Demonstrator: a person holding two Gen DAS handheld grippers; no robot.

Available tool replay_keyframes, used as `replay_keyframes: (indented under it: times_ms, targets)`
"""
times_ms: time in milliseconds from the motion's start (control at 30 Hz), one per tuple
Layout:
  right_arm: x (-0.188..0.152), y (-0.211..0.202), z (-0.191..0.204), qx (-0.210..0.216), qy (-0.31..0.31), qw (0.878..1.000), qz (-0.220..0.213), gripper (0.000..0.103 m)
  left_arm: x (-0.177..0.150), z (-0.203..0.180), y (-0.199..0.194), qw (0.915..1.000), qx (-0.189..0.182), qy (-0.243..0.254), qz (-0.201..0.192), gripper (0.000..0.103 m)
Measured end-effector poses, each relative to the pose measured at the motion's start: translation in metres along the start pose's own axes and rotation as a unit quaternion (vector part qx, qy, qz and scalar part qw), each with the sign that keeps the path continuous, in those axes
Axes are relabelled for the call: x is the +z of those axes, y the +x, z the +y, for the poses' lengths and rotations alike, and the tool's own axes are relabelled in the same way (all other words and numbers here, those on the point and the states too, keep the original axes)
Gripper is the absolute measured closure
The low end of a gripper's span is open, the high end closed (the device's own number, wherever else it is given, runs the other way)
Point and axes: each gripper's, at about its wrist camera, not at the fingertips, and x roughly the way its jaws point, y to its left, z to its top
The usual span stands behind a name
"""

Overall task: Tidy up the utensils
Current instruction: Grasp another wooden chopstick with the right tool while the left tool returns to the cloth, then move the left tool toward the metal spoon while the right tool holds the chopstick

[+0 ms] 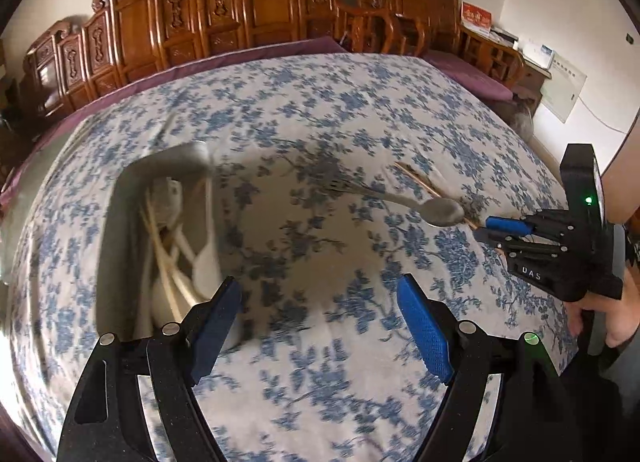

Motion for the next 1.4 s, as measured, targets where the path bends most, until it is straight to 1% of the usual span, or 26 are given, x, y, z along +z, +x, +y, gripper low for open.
replay_keyframes:
  times_ms: [67,100,167,333,400,567,667,733,800,867,933,1000,1100,1300,1400]
  targets:
    - [-0.001,0.000,-0.002,-0.006,-0.004,1.000,-0.001,0.096,0.004,-0.010,0.011,1.0000,-0.004,-0.002,0.007,0.026]
    - [-0.002,-0.001,-0.003,-0.011,-0.009,1.000,0.000,0.097,0.007,-0.015,0.016,1.0000,-0.003,-0.002,0.009,0.026]
    - [-0.004,-0.003,-0.005,-0.027,-0.012,1.000,0.001,0.097,0.013,-0.025,0.027,0.9999,0.001,0.001,0.014,0.026]
    - [-0.007,-0.004,-0.023,-0.030,0.017,0.999,0.004,0.097,0.033,-0.055,0.050,0.9996,0.001,0.018,0.023,0.026]
    - [-0.008,-0.004,-0.028,-0.032,0.028,0.999,0.005,0.097,0.045,-0.064,0.062,0.9995,-0.007,0.010,0.029,0.026]
    - [-0.008,-0.004,-0.032,-0.022,0.041,0.999,0.004,0.097,0.069,-0.079,0.091,0.9993,0.001,-0.008,0.037,0.026]
    - [-0.008,-0.004,-0.035,-0.016,0.047,0.999,0.003,0.097,0.079,-0.086,0.106,0.9991,0.006,-0.008,0.042,0.026]
    - [-0.009,-0.004,-0.036,-0.013,0.053,0.999,0.002,0.097,0.084,-0.090,0.118,0.9984,0.011,-0.012,0.054,0.026]
    - [-0.008,-0.004,-0.037,-0.011,0.056,0.998,0.002,0.097,0.085,-0.092,0.126,0.9977,0.020,-0.009,0.064,0.026]
    - [-0.008,-0.004,-0.036,-0.010,0.057,0.998,0.002,0.097,0.083,-0.099,0.133,0.9964,0.046,0.016,0.070,0.026]
    - [-0.008,-0.003,-0.036,-0.010,0.058,0.998,0.002,0.097,0.080,-0.101,0.139,0.9947,0.057,0.033,0.079,0.026]
    - [-0.007,-0.003,-0.035,-0.008,0.059,0.998,0.002,0.097,0.077,-0.096,0.142,0.9937,0.063,0.031,0.088,0.026]
    - [-0.007,-0.003,-0.036,-0.005,0.061,0.998,0.002,0.097,0.072,-0.085,0.141,0.9938,0.057,0.016,0.094,0.026]
    - [-0.006,-0.002,-0.035,-0.001,0.063,0.998,0.003,0.097,0.058,-0.071,0.131,0.9933,0.036,0.006,0.109,0.026]
    - [-0.007,-0.003,-0.033,0.000,0.061,0.998,0.002,0.097,0.056,-0.065,0.132,0.9927,0.033,-0.001,0.116,0.026]
